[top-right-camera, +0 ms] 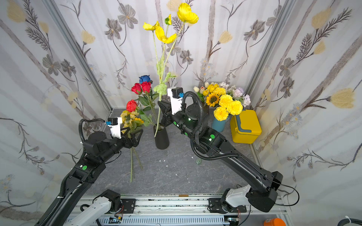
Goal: Pick out yellow flowers from the vase
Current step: Pick up the flower from the vase.
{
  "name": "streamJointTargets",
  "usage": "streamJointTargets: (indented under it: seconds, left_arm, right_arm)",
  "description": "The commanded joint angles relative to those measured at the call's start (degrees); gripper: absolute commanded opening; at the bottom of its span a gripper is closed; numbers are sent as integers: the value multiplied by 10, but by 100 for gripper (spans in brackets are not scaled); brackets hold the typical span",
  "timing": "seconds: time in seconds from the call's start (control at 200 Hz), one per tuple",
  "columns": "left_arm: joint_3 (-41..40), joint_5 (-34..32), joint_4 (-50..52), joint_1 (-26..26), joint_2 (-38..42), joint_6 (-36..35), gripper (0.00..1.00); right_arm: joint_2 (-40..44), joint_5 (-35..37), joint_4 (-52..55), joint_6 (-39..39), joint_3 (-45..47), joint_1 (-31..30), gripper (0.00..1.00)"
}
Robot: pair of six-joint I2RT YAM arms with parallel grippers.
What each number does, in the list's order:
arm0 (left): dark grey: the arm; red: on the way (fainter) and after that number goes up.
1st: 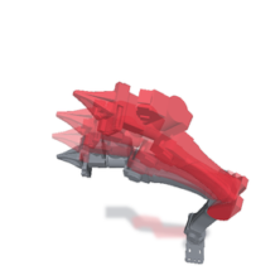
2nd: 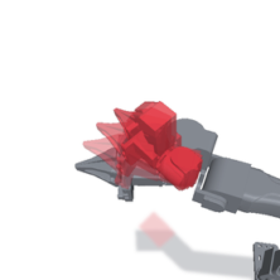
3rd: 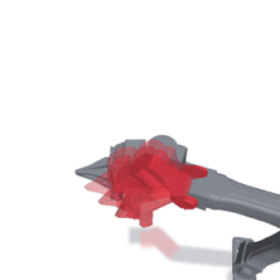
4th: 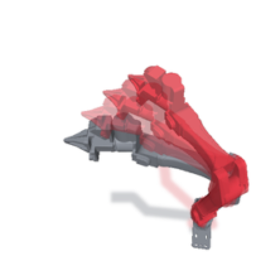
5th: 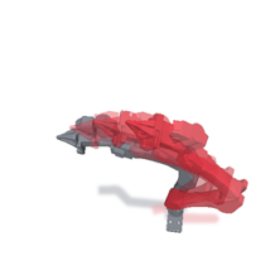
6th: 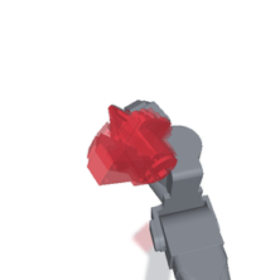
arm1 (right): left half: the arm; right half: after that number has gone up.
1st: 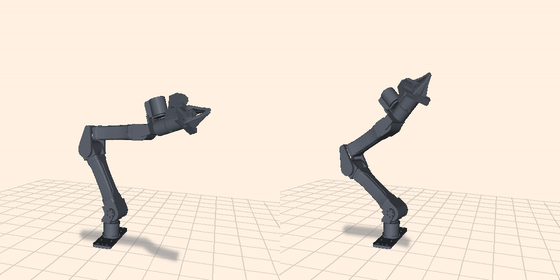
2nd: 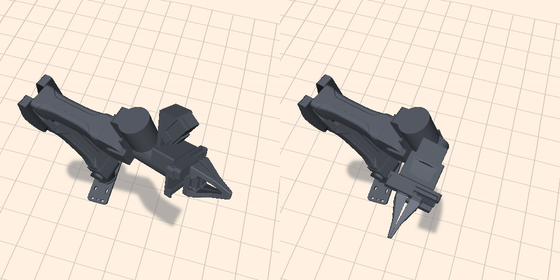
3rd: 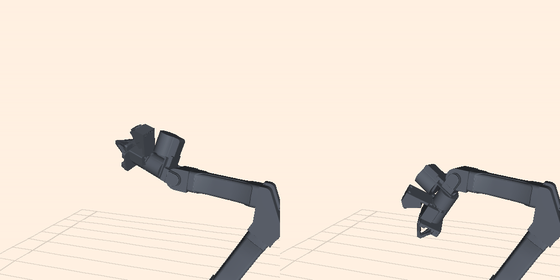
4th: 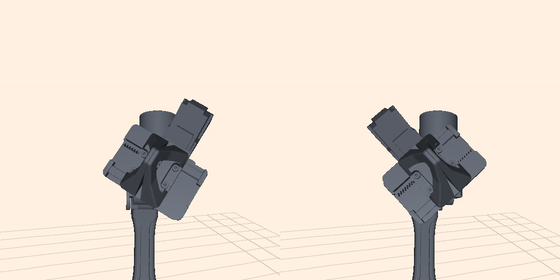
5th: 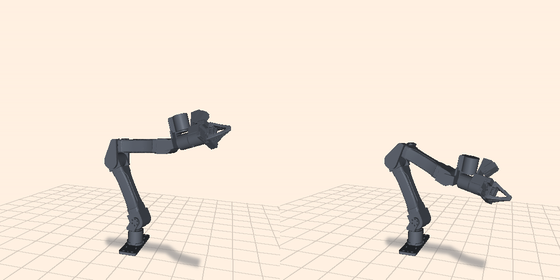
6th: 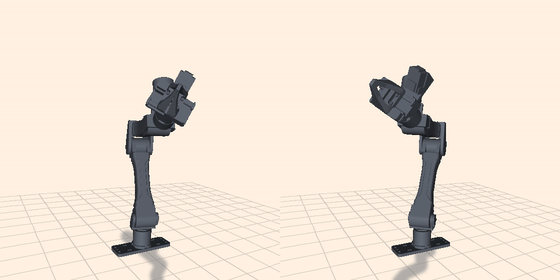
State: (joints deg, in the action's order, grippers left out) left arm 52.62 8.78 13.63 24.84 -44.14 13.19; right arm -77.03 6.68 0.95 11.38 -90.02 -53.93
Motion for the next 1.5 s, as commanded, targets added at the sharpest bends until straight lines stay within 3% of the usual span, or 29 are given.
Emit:
streamJointTargets:
  seconds: [0.0, 0.125, 0.31, 0.54, 0.664, 0.884, 1.059, 1.199, 1.299, 1.429, 1.494]
  left_arm:
    - [9, -9, -61, 57, -9, -40, 90]
    - [6, 26, -111, 115, -27, -63, 82]
    - [-1, 84, -156, 178, -51, -98, 79]
    - [25, 67, -157, 223, -106, -116, 71]
    - [38, 60, -153, 240, -130, -124, 59]
    - [54, 56, -137, 247, -147, -124, 16]
    - [44, 41, -144, 248, -135, -113, 0]
    - [55, 36, -129, 248, -142, -108, 0]
    - [59, 22, -120, 247, -143, -107, 0]
    - [59, -35, -107, 247, -130, -101, 0]
    - [74, -71, -84, 248, -124, -89, 0]
  right_arm:
    - [27, -27, -15, 24, 39, 0, 0]
    - [72, -47, -32, 41, 92, 0, 0]
    - [121, -63, -43, 51, 140, 0, 0]
    - [144, -90, -49, 59, 169, 0, 0]
    - [147, -97, -52, 62, 172, 0, 0]
    - [155, -74, -55, 57, 183, 0, 0]
    - [153, -55, -55, 51, 188, 0, 0]
    - [152, -61, -63, 52, 192, 0, 0]
    - [160, -55, -74, 49, 201, -1, 19]
    - [178, -28, -86, 37, 216, 0, 52]
    - [187, 2, -85, 29, 223, 1, 75]
